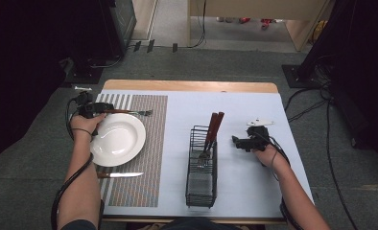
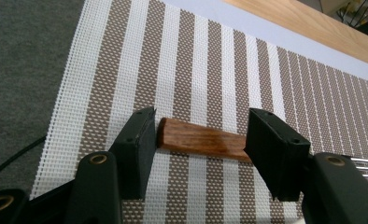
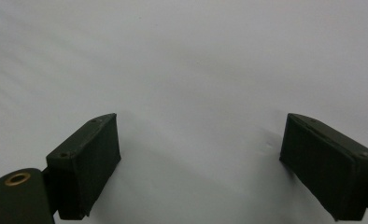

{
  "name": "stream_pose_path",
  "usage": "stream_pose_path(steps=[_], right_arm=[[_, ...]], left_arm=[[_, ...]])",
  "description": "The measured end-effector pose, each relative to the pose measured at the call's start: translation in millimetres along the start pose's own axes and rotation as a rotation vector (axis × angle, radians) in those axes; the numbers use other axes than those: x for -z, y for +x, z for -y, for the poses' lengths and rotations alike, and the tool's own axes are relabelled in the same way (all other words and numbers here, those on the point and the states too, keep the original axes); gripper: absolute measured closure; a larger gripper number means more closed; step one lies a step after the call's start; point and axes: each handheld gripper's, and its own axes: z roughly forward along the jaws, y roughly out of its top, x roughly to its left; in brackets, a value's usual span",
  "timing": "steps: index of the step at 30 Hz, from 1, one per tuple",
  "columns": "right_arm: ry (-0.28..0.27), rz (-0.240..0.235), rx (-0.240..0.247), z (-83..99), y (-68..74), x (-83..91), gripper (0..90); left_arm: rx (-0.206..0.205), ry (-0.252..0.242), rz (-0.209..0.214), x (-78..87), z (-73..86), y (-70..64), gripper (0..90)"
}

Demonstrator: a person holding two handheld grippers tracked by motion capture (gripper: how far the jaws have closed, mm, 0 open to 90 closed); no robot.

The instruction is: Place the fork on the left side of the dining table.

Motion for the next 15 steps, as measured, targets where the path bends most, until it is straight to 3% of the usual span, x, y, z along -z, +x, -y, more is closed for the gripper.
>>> stream_pose_path(steps=[5,15], right_arm=[[0.000,0.000,0.000,0.0,0.0,0.0,11.4],[0.000,0.000,0.000,0.0,0.0,0.0,11.4]], left_arm=[[-0.006,0.000,-0.001,-0.5,0.1,0.2,43.3],[-0.009,-0.044,0.009,7.7,-4.2,-1.0,40.6]])
